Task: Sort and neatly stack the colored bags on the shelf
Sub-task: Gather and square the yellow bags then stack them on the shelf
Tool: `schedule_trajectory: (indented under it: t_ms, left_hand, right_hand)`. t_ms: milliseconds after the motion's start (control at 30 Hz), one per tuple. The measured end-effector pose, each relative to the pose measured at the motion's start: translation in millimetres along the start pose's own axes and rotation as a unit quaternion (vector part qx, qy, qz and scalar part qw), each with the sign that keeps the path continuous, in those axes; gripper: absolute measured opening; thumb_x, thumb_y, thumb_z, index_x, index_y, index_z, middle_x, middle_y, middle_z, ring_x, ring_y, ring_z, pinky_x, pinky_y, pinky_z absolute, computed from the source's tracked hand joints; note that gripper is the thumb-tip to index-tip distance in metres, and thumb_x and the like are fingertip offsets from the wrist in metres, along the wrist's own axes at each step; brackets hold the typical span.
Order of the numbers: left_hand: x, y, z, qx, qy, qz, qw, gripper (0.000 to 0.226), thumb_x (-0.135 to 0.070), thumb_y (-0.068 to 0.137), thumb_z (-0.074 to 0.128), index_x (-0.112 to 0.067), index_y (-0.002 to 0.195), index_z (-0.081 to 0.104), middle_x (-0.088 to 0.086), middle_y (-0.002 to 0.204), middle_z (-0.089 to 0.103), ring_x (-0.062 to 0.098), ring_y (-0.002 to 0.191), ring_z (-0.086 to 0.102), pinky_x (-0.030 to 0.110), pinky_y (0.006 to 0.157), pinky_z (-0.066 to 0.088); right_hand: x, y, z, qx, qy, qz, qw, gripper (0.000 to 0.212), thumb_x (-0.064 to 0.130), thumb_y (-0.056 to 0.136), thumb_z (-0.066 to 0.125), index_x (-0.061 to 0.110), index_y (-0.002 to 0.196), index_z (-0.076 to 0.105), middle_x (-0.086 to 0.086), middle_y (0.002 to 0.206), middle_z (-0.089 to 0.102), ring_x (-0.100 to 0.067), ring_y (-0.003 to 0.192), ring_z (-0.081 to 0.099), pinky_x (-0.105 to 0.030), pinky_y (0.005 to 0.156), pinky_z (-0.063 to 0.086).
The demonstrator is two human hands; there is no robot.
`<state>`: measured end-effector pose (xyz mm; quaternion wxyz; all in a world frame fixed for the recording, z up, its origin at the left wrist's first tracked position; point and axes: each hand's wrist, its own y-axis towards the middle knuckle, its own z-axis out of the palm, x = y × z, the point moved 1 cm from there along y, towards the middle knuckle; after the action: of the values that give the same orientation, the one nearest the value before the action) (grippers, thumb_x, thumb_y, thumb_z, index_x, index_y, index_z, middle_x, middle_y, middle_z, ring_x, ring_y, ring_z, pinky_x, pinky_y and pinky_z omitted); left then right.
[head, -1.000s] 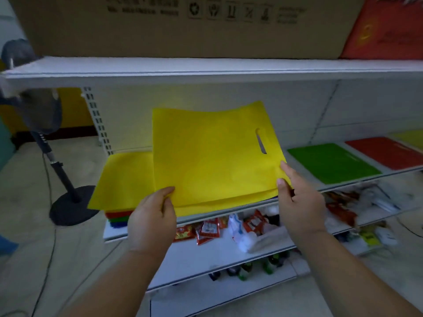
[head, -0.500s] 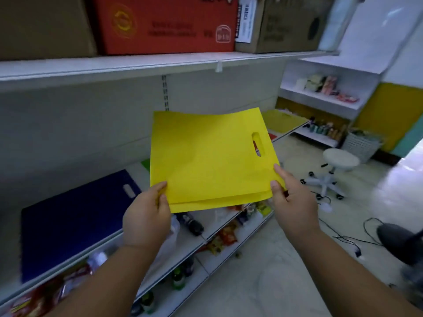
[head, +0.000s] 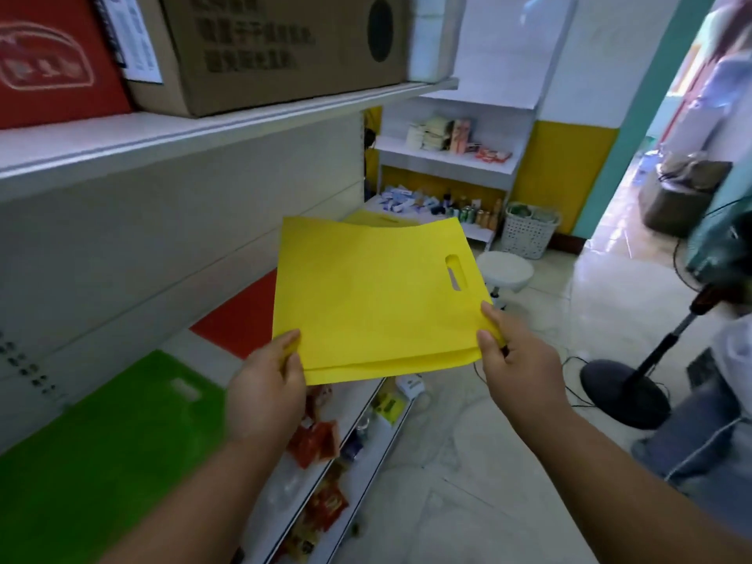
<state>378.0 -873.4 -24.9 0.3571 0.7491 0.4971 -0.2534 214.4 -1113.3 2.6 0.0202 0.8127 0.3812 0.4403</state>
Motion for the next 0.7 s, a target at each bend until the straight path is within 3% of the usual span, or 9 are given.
schedule_trajectory:
  t_ms: [100,233,400,500,600,667,700]
  left_hand:
    - [-24.7,40.9,60.3,0.023,-0.012,0.009,1.0,0.038,-0.03,0.094,0.052,-0.035,0.131,0.059,0.005,0.125,0.065,0.024,0.085,0.068,0.036,0.073,0.056]
    - [-60.4,80.0,135.9,-0.008,-0.004,-0.014,1.0,0.036,-0.017,0.097,0.054,-0.023,0.131,0.062,0.007,0.129,0.063,0.028,0.112,0.06,0.033,0.082,0.047]
    - [-95.3,131.8,187.8,-0.049,0.019,-0.065,0.997,0.035,-0.019,0.099,0.051,-0.022,0.132,0.061,0.007,0.133,0.061,0.028,0.117,0.057,0.037,0.087,0.048]
    - [-104.3,165.4,204.6,-0.091,0.036,-0.093,0.991,0.034,-0.019,0.099,0.051,-0.021,0.131,0.062,0.008,0.133,0.061,0.029,0.113,0.059,0.032,0.081,0.045]
    - [-98.8,196.6,221.5,-0.122,0.031,-0.139,0.982,0.034,-0.02,0.1,0.048,-0.022,0.132,0.061,0.006,0.136,0.059,0.028,0.113,0.059,0.032,0.08,0.046]
    - [-94.0,215.9,235.5,-0.135,0.023,-0.16,0.978,0.034,-0.02,0.101,0.047,-0.022,0.132,0.061,0.009,0.131,0.062,0.029,0.104,0.061,0.035,0.078,0.048]
    - [-91.4,226.6,242.6,-0.134,0.027,-0.173,0.976,0.033,-0.02,0.102,0.046,-0.023,0.132,0.06,0.011,0.121,0.066,0.028,0.09,0.062,0.037,0.072,0.05]
  right_hand:
    - [-46.5,56.0,3.1,-0.006,0.0,0.022,1.0,0.041,0.023,0.097,0.057,0.026,0.137,0.055,-0.016,0.109,0.068,-0.025,0.09,0.06,-0.022,0.061,0.032]
    - [-107.4,142.3,13.0,0.007,0.039,0.018,0.999,0.04,0.025,0.097,0.057,0.027,0.137,0.055,-0.009,0.12,0.066,-0.025,0.098,0.064,-0.028,0.076,0.043]
    - [-142.8,262.3,34.6,0.072,0.032,-0.044,0.996,0.041,0.023,0.097,0.057,0.022,0.137,0.055,-0.009,0.119,0.067,-0.019,0.087,0.06,-0.029,0.073,0.042]
    - [-145.8,324.5,62.9,0.124,0.05,-0.07,0.989,0.041,0.026,0.098,0.054,0.023,0.139,0.053,-0.006,0.129,0.063,-0.024,0.103,0.063,-0.028,0.08,0.044]
    - [-146.2,373.1,100.9,0.155,0.06,-0.109,0.98,0.04,0.028,0.099,0.053,0.024,0.139,0.052,-0.005,0.131,0.062,-0.023,0.101,0.062,-0.025,0.079,0.039]
    - [-150.4,400.6,127.2,0.179,0.068,-0.12,0.974,0.04,0.028,0.099,0.053,0.024,0.139,0.053,-0.004,0.132,0.061,-0.021,0.1,0.061,-0.022,0.079,0.037]
    - [-153.3,414.5,139.2,0.192,0.073,-0.122,0.971,0.04,0.028,0.099,0.053,0.024,0.138,0.053,-0.004,0.131,0.061,-0.019,0.095,0.061,-0.022,0.079,0.037]
